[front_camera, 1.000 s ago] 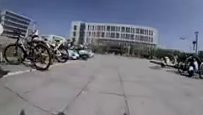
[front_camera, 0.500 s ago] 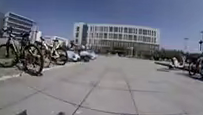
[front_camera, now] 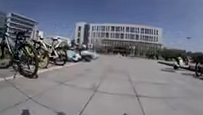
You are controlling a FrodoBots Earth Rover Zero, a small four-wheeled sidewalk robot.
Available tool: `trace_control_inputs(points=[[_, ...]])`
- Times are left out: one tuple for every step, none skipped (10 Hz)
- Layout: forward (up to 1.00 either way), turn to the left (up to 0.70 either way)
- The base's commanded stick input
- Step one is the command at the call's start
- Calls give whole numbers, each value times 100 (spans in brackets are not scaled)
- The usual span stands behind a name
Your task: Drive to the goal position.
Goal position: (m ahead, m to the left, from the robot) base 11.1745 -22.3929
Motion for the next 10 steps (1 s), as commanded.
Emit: trace_control_inputs(points=[[100, -34], [100, -13], [100, 0], [100, 0], [100, 0], [100, 0], [100, -3], [100, -22], [100, -40], [100, -30]])
